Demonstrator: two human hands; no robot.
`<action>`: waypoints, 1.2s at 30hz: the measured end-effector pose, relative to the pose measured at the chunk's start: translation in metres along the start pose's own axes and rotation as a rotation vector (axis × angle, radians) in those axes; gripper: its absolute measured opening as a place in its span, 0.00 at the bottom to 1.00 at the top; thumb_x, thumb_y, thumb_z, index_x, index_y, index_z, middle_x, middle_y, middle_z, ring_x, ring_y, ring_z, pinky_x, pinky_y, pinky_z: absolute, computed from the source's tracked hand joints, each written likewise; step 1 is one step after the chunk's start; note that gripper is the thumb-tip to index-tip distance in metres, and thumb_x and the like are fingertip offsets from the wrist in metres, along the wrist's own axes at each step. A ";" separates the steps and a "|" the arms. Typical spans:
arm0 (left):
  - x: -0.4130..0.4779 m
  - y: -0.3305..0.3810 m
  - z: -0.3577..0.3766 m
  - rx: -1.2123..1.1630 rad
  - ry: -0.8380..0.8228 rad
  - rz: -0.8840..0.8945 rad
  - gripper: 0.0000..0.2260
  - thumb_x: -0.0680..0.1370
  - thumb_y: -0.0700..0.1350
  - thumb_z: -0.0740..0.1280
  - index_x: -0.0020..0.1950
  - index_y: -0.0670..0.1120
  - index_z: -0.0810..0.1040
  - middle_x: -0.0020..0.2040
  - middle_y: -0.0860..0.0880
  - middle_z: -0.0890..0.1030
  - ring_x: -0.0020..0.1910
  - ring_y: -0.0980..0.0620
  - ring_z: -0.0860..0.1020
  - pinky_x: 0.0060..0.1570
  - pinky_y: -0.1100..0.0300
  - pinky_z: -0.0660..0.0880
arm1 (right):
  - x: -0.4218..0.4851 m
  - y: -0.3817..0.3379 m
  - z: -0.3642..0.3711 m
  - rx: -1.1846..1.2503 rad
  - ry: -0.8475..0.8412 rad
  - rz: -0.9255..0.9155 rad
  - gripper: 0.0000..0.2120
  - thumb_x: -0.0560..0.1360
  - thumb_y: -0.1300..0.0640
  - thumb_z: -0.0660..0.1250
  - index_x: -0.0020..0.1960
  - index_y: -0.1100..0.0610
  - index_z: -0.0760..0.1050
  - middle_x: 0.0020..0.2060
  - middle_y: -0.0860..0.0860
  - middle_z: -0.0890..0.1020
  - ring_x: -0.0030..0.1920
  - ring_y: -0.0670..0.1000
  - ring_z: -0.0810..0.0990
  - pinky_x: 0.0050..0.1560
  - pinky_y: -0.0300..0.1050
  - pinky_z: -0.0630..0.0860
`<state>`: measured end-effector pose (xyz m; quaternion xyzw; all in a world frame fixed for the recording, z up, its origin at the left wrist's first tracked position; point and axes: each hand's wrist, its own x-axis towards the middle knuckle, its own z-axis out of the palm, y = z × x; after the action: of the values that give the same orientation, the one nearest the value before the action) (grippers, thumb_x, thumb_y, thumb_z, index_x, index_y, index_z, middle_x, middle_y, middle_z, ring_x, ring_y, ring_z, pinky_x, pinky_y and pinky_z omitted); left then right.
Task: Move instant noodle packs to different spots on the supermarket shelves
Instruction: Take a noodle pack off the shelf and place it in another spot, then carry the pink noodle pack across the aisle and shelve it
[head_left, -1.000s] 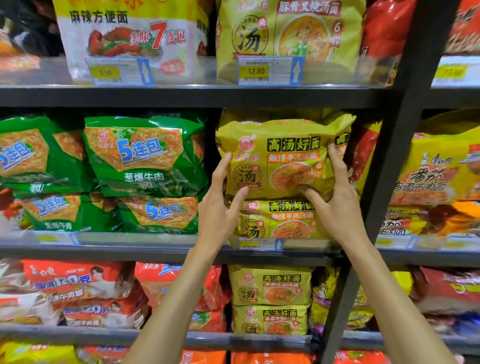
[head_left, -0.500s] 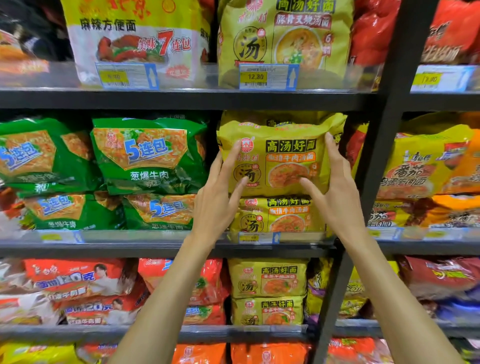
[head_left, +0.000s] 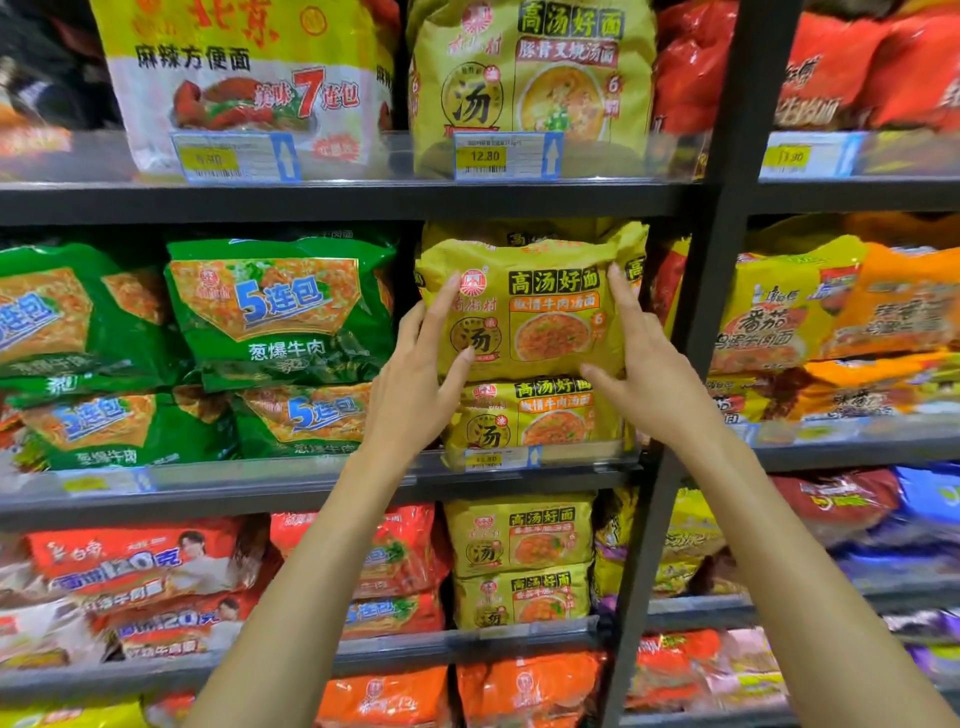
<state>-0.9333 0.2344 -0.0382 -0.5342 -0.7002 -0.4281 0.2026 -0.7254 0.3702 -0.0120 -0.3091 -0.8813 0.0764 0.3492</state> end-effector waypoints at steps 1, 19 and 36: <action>-0.002 0.002 -0.004 0.013 -0.014 -0.004 0.33 0.84 0.52 0.62 0.82 0.65 0.46 0.80 0.48 0.62 0.60 0.43 0.81 0.43 0.45 0.82 | -0.003 -0.001 -0.004 -0.023 -0.037 0.007 0.49 0.79 0.49 0.68 0.77 0.35 0.29 0.72 0.55 0.67 0.47 0.56 0.83 0.45 0.56 0.81; -0.073 0.052 -0.065 0.609 -0.728 -0.003 0.23 0.83 0.62 0.59 0.75 0.52 0.69 0.71 0.46 0.73 0.71 0.40 0.70 0.66 0.43 0.71 | -0.114 -0.033 -0.061 -0.528 -0.562 0.208 0.28 0.80 0.42 0.63 0.75 0.52 0.64 0.71 0.55 0.68 0.70 0.60 0.69 0.63 0.57 0.73; -0.110 0.251 0.048 0.369 -0.905 0.405 0.20 0.83 0.61 0.59 0.72 0.54 0.70 0.67 0.48 0.77 0.66 0.42 0.76 0.59 0.45 0.75 | -0.282 0.082 -0.191 -0.450 -0.533 0.625 0.26 0.80 0.42 0.64 0.73 0.51 0.67 0.68 0.54 0.70 0.65 0.58 0.74 0.62 0.55 0.75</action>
<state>-0.6552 0.2265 -0.0497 -0.7456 -0.6641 0.0236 0.0493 -0.3991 0.2512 -0.0590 -0.5973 -0.7996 0.0616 -0.0049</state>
